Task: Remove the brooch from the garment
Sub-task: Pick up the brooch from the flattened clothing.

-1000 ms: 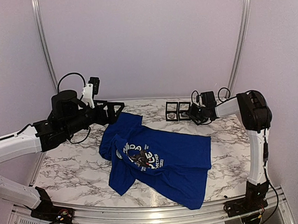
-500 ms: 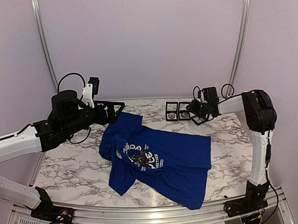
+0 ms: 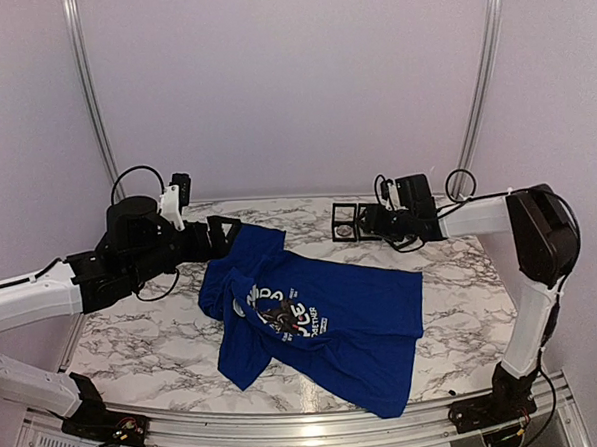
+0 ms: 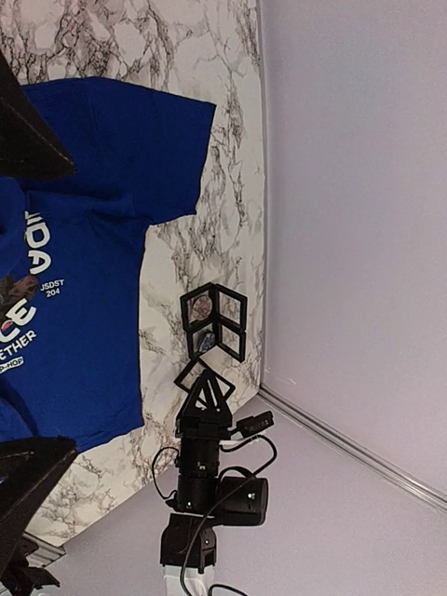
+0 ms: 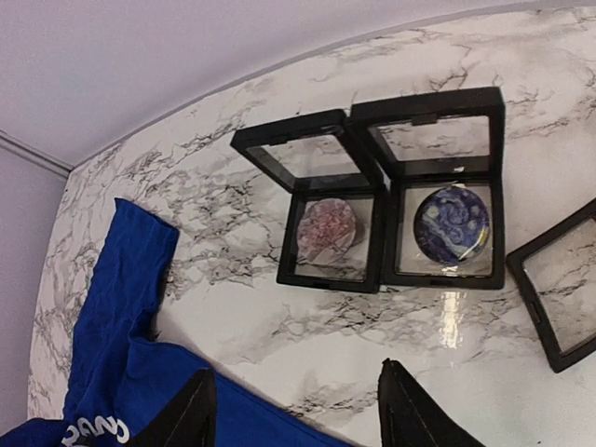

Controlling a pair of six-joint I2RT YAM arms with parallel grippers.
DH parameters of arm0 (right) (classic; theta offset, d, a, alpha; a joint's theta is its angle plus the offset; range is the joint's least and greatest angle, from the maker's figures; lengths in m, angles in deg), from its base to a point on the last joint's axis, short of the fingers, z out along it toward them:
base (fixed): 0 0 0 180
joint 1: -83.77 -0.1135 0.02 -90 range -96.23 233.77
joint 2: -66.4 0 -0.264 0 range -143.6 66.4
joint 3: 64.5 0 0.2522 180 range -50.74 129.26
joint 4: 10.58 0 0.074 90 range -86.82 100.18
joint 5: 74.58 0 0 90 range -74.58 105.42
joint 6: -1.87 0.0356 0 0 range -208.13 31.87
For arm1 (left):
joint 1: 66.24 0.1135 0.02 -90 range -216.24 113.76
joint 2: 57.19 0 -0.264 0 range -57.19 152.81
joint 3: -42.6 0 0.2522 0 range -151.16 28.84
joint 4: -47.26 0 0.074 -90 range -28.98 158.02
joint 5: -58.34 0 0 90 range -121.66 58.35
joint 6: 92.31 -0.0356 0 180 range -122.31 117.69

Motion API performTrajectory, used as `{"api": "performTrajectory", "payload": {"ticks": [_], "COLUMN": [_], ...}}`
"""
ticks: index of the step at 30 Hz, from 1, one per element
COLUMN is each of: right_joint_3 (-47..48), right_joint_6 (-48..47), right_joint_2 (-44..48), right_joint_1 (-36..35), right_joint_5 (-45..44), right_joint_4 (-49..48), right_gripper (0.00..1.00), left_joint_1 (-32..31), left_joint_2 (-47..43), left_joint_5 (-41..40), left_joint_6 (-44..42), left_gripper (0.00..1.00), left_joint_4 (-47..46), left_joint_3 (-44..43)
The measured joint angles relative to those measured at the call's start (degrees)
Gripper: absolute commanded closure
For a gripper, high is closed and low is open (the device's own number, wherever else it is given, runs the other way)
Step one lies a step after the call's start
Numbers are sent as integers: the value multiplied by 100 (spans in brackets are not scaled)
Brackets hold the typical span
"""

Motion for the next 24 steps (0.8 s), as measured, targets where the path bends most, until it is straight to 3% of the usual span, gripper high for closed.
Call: {"api": "performTrajectory", "payload": {"ticks": [11,24], "right_joint_3": [-284,153], "right_joint_6": [-562,-1185], "right_joint_2": [883,979], "right_joint_1": [-1718,-3613], "right_joint_5": [39,-111], "right_joint_4": [28,509], "right_gripper": [43,49], "left_joint_1": [7,15], "left_joint_2": [-623,-1353], "left_joint_5": [31,374], "left_joint_6": [780,1735], "left_gripper": [4,7], "left_joint_4": [741,1360], "left_joint_3": [675,1526]}}
